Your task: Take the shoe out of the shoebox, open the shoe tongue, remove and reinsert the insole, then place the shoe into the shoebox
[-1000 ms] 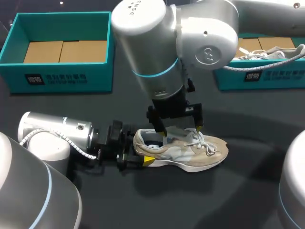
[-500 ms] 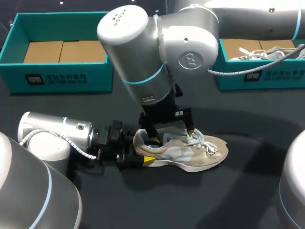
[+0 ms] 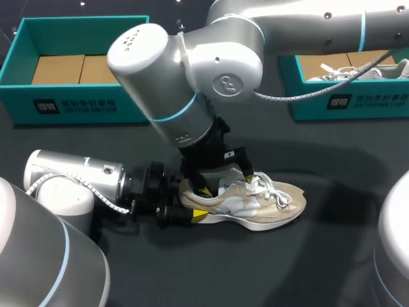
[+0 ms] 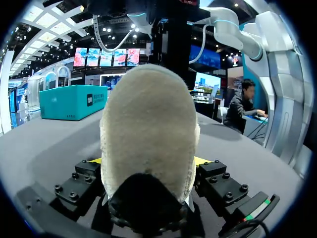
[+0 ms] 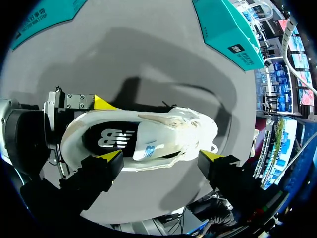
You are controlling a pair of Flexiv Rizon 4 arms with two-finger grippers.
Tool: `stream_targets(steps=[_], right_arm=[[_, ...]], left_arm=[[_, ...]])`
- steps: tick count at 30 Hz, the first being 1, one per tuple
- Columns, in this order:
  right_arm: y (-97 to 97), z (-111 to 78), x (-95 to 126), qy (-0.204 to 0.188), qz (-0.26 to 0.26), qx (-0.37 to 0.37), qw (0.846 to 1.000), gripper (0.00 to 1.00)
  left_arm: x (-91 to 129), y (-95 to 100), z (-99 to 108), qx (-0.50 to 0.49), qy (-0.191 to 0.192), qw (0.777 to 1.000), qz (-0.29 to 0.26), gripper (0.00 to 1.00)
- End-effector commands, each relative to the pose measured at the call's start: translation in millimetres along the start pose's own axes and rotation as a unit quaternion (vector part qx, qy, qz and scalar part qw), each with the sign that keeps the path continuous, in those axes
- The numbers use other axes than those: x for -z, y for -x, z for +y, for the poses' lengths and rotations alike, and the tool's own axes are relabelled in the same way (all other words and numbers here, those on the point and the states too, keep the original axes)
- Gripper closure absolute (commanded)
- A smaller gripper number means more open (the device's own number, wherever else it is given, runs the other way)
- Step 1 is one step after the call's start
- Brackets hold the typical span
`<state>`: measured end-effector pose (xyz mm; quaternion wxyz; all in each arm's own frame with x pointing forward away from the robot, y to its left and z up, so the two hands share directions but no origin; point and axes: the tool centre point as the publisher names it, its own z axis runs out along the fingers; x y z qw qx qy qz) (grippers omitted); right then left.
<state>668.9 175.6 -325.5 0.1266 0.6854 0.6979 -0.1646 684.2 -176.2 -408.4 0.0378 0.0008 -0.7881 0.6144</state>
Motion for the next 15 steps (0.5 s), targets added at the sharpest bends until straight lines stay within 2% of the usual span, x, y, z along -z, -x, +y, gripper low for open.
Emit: stream_targets(steps=[1,15], right_arm=[[-11.0,-4.0,-4,0.004,-0.158,-0.220,0.963,0.00],[-5.8,7.4,-18,0.011,-0.164,-0.270,0.949,0.00]], left_arm=[[0,-0.4,5,0.000,0.000,1.000,-0.002,1.00],[0,-0.4,5,0.000,0.000,1.000,-0.002,1.00]])
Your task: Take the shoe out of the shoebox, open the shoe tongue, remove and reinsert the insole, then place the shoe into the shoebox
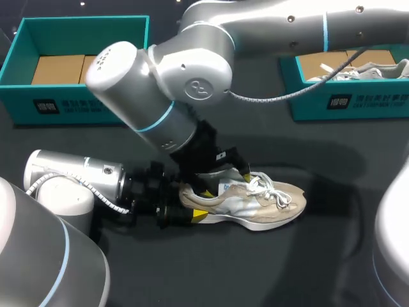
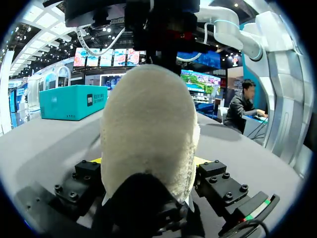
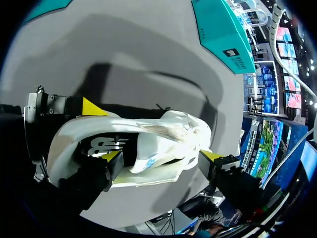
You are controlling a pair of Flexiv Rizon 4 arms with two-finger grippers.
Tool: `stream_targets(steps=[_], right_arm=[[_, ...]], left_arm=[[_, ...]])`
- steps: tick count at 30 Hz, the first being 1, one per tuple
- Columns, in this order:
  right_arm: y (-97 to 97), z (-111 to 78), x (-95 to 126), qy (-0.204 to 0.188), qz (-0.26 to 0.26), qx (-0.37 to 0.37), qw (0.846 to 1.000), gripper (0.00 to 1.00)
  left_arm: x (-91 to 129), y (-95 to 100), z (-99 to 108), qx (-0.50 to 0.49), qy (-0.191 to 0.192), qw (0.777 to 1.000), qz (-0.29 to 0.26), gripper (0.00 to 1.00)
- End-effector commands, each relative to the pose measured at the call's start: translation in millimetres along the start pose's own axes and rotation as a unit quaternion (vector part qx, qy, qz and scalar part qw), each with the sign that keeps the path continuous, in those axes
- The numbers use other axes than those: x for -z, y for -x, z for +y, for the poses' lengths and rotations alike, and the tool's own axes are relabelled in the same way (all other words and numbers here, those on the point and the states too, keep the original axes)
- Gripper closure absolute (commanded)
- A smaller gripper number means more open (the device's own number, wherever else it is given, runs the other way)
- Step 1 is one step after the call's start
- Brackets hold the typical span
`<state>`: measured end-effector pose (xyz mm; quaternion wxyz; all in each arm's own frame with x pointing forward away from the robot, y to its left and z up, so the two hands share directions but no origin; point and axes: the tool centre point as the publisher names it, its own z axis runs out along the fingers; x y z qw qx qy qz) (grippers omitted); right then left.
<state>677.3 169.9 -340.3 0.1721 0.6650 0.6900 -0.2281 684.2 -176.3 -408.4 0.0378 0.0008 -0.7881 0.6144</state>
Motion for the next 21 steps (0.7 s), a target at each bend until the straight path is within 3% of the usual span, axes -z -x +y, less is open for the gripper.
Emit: stream_targets(steps=[1,9,21], right_arm=[[-5.1,-0.6,-3,-0.001,-0.084,-0.284,0.955,0.00],[3.9,4.1,-14,-0.010,-0.087,-0.311,0.946,0.00],[19.1,4.6,-16,-0.022,-0.085,-0.337,0.937,0.23]], left_arm=[[0,-0.4,5,0.000,0.000,1.000,-0.002,1.00],[0,-0.4,5,0.000,0.000,1.000,-0.002,1.00],[0,-0.4,5,0.000,0.000,1.000,-0.002,1.00]])
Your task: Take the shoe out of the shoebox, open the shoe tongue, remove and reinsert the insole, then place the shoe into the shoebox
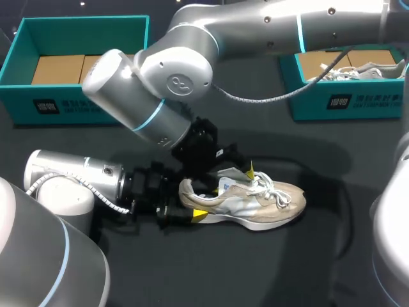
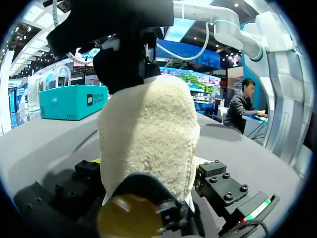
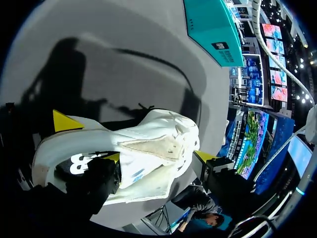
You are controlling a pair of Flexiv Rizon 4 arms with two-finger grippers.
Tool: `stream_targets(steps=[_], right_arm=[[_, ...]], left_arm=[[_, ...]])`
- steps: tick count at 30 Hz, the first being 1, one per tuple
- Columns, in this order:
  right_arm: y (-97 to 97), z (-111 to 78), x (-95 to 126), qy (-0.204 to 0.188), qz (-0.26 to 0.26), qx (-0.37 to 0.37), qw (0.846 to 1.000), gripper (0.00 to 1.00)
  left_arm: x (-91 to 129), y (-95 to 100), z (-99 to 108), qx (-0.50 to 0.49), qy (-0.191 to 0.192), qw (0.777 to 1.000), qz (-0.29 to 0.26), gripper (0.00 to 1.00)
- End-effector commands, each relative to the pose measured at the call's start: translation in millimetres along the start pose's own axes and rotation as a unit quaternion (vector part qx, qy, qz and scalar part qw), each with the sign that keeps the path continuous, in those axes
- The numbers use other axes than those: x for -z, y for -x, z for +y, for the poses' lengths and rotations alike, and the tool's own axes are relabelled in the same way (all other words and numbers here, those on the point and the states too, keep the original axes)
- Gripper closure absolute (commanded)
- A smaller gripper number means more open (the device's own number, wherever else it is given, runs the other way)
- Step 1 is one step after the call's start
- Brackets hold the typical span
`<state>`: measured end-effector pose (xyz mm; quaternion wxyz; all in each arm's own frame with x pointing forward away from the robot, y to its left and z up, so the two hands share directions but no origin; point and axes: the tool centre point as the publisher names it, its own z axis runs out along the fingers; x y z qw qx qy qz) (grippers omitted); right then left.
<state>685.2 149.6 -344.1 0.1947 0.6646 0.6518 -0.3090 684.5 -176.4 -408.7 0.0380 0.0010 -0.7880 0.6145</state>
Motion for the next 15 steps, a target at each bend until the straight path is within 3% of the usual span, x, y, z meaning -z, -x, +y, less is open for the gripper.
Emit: stream_targets(steps=[1,8,15], right_arm=[[4.5,-3.1,-2,0.000,0.002,-0.324,0.946,0.25],[15.6,-7.9,4,0.002,0.003,-0.333,0.943,0.36],[18.9,-13.7,4,-0.006,0.025,-0.330,0.944,0.40]], left_arm=[[1,-0.8,4,0.000,0.000,1.000,-0.002,1.00],[1,-0.8,4,0.000,0.000,1.000,-0.002,1.00],[1,-0.8,4,0.000,0.000,1.000,-0.002,1.00]])
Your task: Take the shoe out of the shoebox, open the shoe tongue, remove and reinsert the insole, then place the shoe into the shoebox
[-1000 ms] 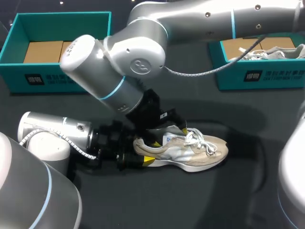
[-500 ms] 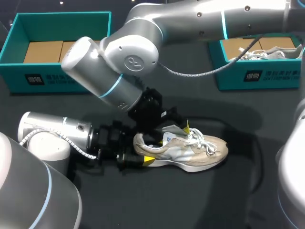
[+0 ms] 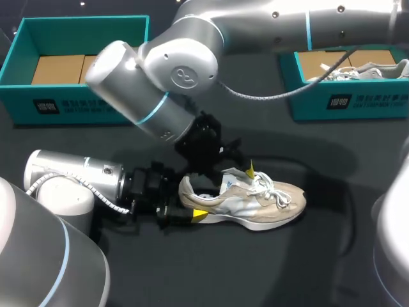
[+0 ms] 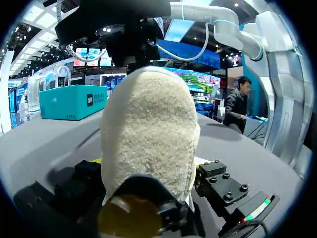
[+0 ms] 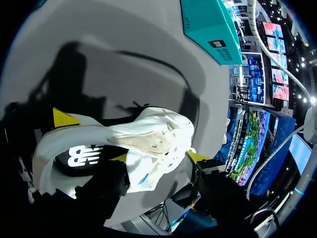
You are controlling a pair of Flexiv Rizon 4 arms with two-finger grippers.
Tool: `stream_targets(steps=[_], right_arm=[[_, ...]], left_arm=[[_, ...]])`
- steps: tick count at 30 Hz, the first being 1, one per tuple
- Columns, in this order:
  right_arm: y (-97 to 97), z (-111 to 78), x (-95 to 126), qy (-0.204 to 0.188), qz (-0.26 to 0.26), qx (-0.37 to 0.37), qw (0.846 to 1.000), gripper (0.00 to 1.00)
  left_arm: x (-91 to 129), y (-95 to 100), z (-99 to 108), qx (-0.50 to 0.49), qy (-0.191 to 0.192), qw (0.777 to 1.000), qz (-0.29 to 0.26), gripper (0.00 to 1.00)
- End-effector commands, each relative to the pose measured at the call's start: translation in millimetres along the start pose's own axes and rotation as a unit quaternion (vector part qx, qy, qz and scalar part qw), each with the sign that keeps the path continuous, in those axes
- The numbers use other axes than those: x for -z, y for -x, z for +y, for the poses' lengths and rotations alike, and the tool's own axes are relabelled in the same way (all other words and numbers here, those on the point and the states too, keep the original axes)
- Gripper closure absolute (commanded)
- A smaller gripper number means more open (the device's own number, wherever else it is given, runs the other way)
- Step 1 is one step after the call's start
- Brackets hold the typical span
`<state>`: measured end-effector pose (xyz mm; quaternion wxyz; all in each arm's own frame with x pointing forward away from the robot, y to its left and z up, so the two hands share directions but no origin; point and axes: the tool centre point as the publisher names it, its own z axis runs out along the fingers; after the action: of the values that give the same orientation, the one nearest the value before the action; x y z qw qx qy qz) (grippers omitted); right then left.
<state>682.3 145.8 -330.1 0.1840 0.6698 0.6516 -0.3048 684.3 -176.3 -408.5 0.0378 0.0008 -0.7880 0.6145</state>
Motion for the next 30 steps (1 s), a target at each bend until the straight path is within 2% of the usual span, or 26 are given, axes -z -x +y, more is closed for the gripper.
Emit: stream_targets(steps=[1,8,14,16,17,19,21,30], right_arm=[[6.7,-10.1,-2,0.002,0.019,-0.328,0.944,0.39],[-2.3,-15.1,-3,-0.005,0.033,-0.306,0.951,0.43],[-9.6,-16.7,-8,-0.017,0.045,-0.283,0.958,0.56],[-9.0,-17.6,-7,-0.017,0.046,-0.278,0.959,0.65],[-8.4,-18.0,-6,-0.017,0.046,-0.276,0.960,0.78],[-5.8,-18.0,-4,-0.017,0.046,-0.270,0.962,0.93],[-1.9,-17.1,-2,-0.018,0.046,-0.262,0.964,1.00],[13.8,-7.4,0,-0.015,0.056,-0.176,0.983,1.00]], left_arm=[[0,-0.5,5,0.000,0.000,1.000,-0.002,1.00],[0,-0.5,5,0.000,0.000,1.000,-0.002,1.00],[0,-0.5,5,0.000,0.000,1.000,-0.002,1.00],[0,-0.5,5,0.000,0.000,1.000,-0.002,1.00],[0,-0.5,5,0.000,0.000,1.000,-0.002,1.00],[0,-0.5,5,0.000,0.000,1.000,-0.002,1.00],[0,-0.5,5,0.000,0.000,1.000,-0.002,1.00],[0,-0.5,5,0.000,0.000,1.000,-0.002,1.00]])
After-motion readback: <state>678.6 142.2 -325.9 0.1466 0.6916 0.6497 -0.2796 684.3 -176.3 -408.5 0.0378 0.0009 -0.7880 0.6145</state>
